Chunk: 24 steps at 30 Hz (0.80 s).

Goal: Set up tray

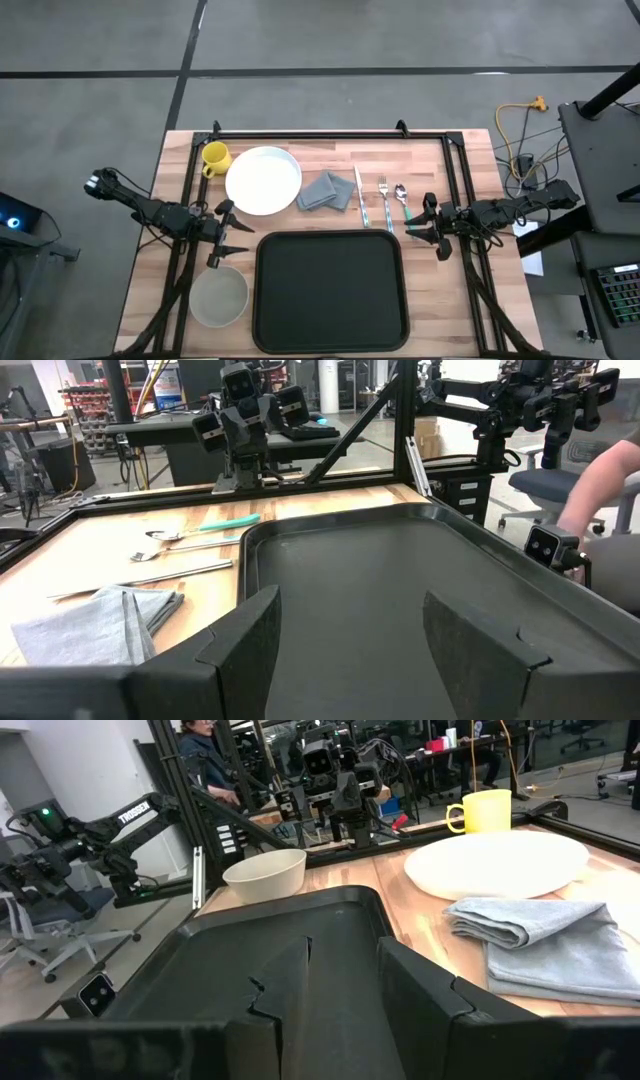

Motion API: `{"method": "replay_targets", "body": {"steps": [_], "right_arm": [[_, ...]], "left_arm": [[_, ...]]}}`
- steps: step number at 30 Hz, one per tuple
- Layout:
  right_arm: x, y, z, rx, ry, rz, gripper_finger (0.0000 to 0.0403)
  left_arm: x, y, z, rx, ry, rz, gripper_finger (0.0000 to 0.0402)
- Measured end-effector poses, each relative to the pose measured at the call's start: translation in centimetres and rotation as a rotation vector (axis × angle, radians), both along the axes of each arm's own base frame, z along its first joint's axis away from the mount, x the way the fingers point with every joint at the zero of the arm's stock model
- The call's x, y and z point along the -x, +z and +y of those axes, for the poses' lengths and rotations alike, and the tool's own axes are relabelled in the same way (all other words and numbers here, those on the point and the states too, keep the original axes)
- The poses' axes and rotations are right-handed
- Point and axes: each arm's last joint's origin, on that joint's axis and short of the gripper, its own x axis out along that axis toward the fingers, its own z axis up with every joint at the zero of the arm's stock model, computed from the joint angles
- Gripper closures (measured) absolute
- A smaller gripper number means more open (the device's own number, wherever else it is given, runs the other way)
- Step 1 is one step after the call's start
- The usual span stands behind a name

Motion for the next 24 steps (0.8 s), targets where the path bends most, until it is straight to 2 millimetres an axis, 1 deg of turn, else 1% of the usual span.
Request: {"method": "replay_targets", "body": {"steps": [18, 19, 23, 24], "right_arm": [[0.0, -0.01, 0.0, 0.0, 0.0, 0.0, 0.0291], [0.0, 0.0, 0.0, 0.0, 0.0, 0.0, 0.0291], [0.0, -0.01, 0.0, 0.0, 0.0, 0.0, 0.0291], [0.0, -0.01, 0.0, 0.0, 0.0, 0.0, 0.0291]], "left_arm": [[0.0, -0.01, 0.0, -0.001, 0.0, 0.0, 0.0178], [0.0, 0.0, 0.0, -0.018, -0.002, -0.003, 0.0178], [0.0, 0.0, 0.01, -0.241, -0.028, -0.044, 0.0178], [0.0, 0.0, 0.01, -0.274, -0.033, -0.05, 0.0178]]}}
